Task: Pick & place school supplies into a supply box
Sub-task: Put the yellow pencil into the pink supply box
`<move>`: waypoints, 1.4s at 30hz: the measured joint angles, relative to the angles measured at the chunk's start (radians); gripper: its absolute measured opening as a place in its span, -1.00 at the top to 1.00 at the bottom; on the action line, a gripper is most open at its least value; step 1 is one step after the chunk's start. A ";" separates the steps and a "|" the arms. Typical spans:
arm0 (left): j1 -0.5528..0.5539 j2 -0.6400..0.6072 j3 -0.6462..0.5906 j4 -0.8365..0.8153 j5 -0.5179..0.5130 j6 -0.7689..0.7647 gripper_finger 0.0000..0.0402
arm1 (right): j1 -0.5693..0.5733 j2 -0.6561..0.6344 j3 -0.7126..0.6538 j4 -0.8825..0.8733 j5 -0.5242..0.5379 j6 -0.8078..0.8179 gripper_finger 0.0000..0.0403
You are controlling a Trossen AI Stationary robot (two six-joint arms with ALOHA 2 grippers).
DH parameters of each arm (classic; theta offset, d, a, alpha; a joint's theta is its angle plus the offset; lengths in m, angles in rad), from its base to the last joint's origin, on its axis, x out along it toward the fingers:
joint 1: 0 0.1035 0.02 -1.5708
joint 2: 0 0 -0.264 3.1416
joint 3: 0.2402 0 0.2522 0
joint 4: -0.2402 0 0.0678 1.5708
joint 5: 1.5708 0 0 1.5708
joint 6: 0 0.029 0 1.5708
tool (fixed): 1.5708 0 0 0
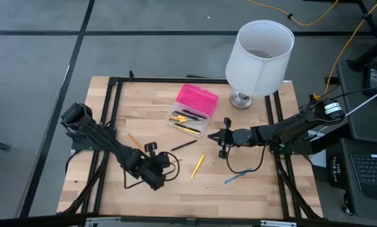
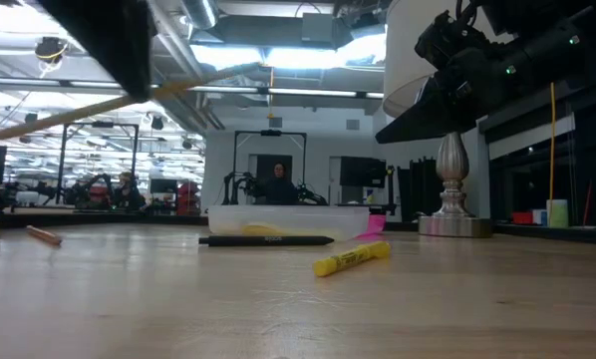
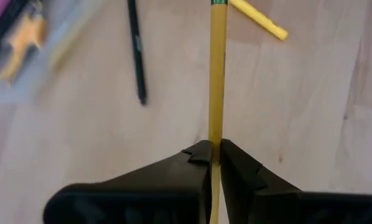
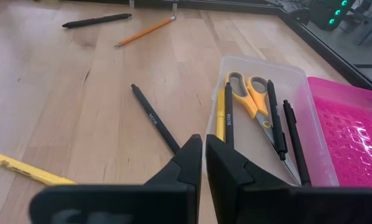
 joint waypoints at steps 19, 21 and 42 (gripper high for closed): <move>0.160 -0.014 0.001 0.014 0.077 0.367 0.95 | 0.000 0.000 0.000 0.000 -0.044 0.005 0.86; 0.172 -0.014 0.001 0.030 0.105 0.396 0.95 | 0.000 0.000 0.000 0.000 -0.059 0.006 0.86; 0.312 -0.429 -0.538 0.667 0.173 0.566 0.94 | 0.003 0.000 -0.004 -0.008 -0.107 0.109 0.86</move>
